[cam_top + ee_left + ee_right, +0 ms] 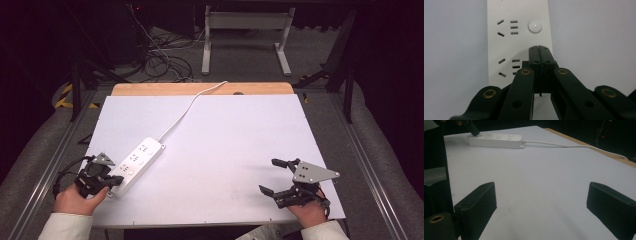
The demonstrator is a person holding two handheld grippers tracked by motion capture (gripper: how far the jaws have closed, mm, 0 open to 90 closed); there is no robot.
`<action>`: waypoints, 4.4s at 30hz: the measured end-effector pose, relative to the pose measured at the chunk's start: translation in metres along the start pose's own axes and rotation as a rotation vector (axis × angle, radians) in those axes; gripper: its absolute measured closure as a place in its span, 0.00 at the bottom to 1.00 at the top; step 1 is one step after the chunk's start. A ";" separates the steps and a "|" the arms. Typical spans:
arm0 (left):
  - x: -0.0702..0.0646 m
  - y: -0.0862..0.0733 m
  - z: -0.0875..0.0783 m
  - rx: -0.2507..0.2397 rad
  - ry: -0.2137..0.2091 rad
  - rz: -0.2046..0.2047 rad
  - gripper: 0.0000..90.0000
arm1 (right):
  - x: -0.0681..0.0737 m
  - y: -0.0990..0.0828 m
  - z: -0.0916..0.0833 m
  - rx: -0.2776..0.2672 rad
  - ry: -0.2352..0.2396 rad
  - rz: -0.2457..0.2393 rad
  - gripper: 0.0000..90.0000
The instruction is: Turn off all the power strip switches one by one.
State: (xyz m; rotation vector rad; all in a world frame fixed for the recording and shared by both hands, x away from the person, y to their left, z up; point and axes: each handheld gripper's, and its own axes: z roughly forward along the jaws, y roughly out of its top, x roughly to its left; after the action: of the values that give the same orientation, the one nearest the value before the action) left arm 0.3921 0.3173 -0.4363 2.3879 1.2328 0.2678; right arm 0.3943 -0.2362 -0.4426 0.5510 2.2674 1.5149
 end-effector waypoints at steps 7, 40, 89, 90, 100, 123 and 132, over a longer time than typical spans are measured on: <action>-0.001 -0.001 0.002 -0.010 0.014 -0.009 1.00 | 0.001 0.000 0.000 0.000 0.002 -0.001 0.11; -0.007 -0.007 0.005 -0.049 0.051 -0.043 1.00 | 0.002 0.001 0.000 0.001 0.003 -0.007 0.11; -0.007 0.030 0.008 -0.138 0.001 -0.013 1.00 | 0.002 0.000 0.001 0.005 0.008 -0.013 0.11; -0.007 0.030 0.008 -0.136 0.001 -0.010 1.00 | 0.002 0.000 0.001 0.005 0.010 -0.014 0.11; -0.002 0.030 0.016 -0.107 0.021 0.006 1.00 | 0.002 0.000 0.001 0.007 0.012 -0.013 0.11; 0.000 0.025 0.023 -0.098 0.028 0.006 1.00 | 0.002 0.000 0.000 0.003 0.013 -0.013 0.11; -0.001 0.023 0.023 -0.115 0.026 -0.014 1.00 | 0.002 0.000 0.000 0.001 0.012 -0.014 0.11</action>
State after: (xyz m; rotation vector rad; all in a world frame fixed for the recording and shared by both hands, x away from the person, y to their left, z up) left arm 0.4168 0.2983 -0.4465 2.2834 1.2118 0.3564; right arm 0.3924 -0.2348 -0.4426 0.5270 2.2770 1.5143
